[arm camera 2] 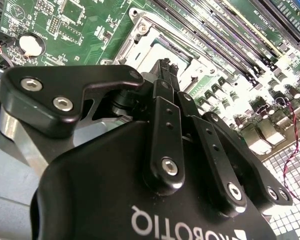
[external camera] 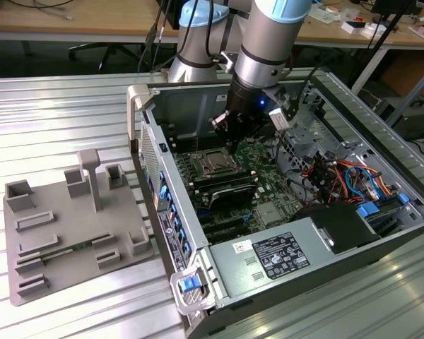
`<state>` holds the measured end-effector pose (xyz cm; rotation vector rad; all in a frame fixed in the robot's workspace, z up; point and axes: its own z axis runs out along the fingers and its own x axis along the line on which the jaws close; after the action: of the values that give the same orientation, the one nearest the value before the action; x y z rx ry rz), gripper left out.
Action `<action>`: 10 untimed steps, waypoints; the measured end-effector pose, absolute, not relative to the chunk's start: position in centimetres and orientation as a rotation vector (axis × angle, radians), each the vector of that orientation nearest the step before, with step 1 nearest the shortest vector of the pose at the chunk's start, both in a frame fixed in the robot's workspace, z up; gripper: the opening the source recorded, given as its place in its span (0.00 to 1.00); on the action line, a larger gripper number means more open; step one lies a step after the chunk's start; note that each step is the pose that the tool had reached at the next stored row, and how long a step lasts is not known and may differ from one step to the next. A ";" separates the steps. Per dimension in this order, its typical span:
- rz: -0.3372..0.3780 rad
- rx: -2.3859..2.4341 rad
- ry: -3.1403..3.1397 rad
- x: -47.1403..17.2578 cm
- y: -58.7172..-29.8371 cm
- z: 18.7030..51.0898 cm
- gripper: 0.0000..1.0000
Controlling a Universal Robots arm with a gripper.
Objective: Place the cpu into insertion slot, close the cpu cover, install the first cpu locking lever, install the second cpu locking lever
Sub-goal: 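Install the first cpu locking lever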
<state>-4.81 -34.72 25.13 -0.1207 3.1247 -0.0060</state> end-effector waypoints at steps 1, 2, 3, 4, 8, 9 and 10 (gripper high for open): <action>-0.006 -0.121 3.125 -4.8 -34.7 25.2 0.11; -0.006 -0.121 3.125 -4.8 -34.7 25.3 0.11; -0.006 -0.121 3.125 -4.8 -34.7 25.4 0.11; -0.006 -0.121 3.125 -4.8 -34.7 25.5 0.11; -0.006 -0.121 3.125 -4.8 -34.7 26.4 0.11; -0.006 -0.121 3.125 -4.8 -34.7 26.5 0.11; -0.006 -0.121 3.125 -4.8 -34.7 26.5 0.11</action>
<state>-4.81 -34.72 26.54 -0.1207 3.1247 -0.0058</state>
